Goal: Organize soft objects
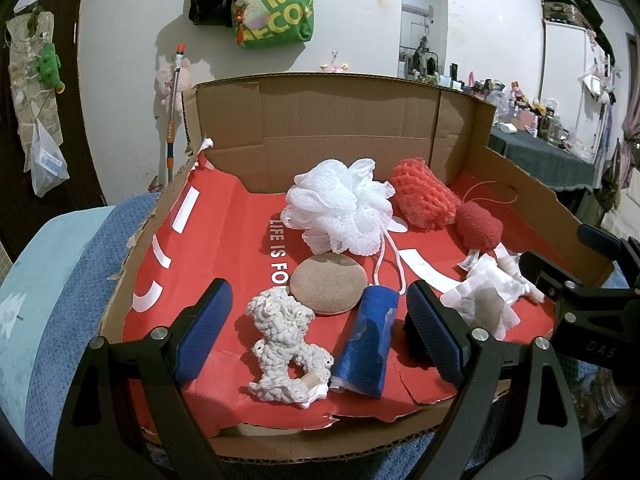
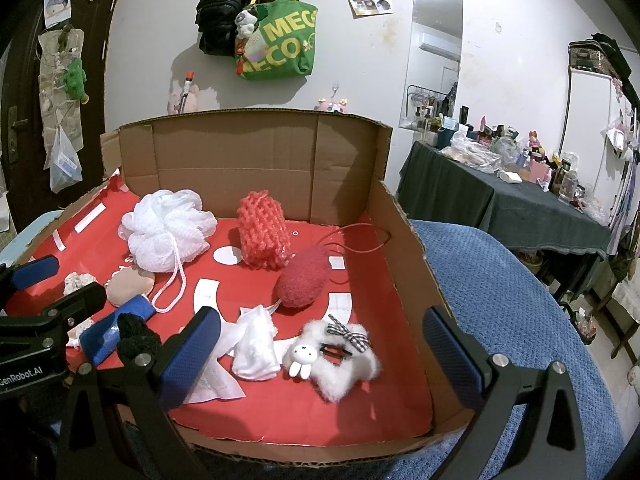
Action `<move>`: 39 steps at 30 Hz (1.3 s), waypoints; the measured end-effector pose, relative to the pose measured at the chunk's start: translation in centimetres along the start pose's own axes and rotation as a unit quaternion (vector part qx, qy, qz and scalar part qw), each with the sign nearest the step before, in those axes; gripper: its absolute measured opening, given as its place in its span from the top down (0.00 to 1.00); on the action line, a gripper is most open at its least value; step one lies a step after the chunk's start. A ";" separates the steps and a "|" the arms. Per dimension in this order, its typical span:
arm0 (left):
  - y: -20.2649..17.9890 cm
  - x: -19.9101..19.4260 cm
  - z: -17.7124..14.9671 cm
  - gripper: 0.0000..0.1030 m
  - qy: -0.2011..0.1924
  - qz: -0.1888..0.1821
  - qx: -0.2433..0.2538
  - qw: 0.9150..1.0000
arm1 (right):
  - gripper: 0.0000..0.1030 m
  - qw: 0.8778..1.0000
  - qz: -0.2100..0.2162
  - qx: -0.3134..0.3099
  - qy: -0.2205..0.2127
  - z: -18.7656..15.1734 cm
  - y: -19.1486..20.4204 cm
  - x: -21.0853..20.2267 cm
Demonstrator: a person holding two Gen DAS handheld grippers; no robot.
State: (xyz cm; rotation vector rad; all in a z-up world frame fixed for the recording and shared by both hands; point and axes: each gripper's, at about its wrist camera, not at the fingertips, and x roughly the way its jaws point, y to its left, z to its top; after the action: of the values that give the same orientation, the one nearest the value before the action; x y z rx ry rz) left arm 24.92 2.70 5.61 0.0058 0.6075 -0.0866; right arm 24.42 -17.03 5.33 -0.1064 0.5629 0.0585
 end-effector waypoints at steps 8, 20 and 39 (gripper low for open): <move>0.0 0.0 0.0 0.13 0.000 0.000 0.000 1.000 | 0.00 1.000 0.000 -0.001 0.000 0.0 0.0 0.1; 0.0 0.0 0.0 0.13 0.000 0.000 0.000 1.000 | 0.00 1.000 0.000 -0.001 0.000 0.0 -0.1 0.0; 1.4 -8.5 1.2 0.13 -0.055 -0.001 -0.028 0.998 | 0.00 1.000 0.001 0.011 -0.021 0.5 -1.8 -5.1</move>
State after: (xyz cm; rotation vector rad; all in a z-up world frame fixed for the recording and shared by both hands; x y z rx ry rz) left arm 18.75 4.73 11.43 -0.0539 0.5006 -0.0712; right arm 20.47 -18.88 8.62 -0.0832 0.5208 0.0574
